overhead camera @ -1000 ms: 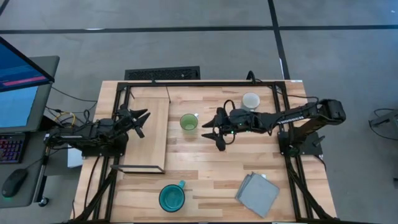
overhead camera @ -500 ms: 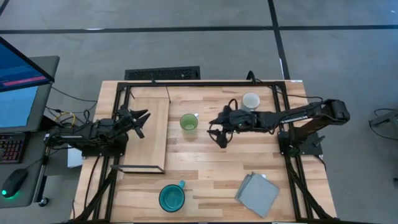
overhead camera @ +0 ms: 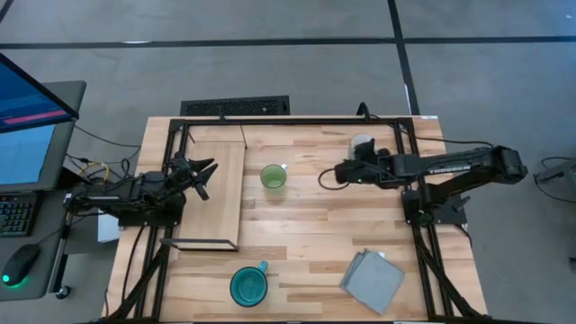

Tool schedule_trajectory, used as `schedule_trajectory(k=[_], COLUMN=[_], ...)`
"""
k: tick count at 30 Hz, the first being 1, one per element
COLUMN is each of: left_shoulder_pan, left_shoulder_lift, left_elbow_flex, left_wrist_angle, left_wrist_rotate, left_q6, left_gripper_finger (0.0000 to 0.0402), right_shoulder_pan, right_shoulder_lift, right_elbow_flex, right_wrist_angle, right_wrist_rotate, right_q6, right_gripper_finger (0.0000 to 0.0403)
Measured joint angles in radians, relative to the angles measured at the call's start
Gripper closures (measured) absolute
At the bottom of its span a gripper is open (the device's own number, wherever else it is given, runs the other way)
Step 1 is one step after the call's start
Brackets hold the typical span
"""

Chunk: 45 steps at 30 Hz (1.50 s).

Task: Stack small to large cups/mugs on shelf
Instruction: Put the light blue mug on the shelf

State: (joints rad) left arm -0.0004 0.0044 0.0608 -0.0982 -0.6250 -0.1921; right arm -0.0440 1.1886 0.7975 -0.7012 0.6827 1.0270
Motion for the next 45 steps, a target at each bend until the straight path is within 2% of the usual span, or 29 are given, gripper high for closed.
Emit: schedule_trajectory(k=[4, 8, 16, 32, 38, 45], left_shoulder_pan=[0.000, 0.000, 0.000, 0.000, 0.000, 0.000], left_shoulder_lift=[0.000, 0.000, 0.000, 0.000, 0.000, 0.000], left_elbow_flex=[0.000, 0.000, 0.000, 0.000, 0.000, 0.000], left_wrist_angle=[0.000, 0.000, 0.000, 0.000, 0.000, 0.000], left_wrist_rotate=[0.000, 0.000, 0.001, 0.001, 0.001, 0.001], left_q6=[0.000, 0.000, 0.000, 0.000, 0.000, 0.004], left_gripper_finger=[0.0292, 0.0292, 0.0292, 0.0292, 0.0292, 0.0292], right_shoulder_pan=[-0.035, -0.070, -0.089, -0.056, -0.048, -0.053], right_shoulder_lift=[-0.007, 0.017, 0.085, 0.063, 0.017, 0.002], right_elbow_flex=[0.000, 0.000, -0.001, -0.001, 0.000, 0.000], right_wrist_angle=[-0.074, -0.069, -0.072, -0.113, -0.120, -0.205], right_wrist_rotate=[0.000, -0.009, -0.155, -0.192, -0.160, -0.153], right_q6=[0.170, 0.173, 0.170, 0.204, 0.195, 0.220], right_gripper_finger=[0.0173, 0.0173, 0.0173, 0.0173, 0.0173, 0.0173])
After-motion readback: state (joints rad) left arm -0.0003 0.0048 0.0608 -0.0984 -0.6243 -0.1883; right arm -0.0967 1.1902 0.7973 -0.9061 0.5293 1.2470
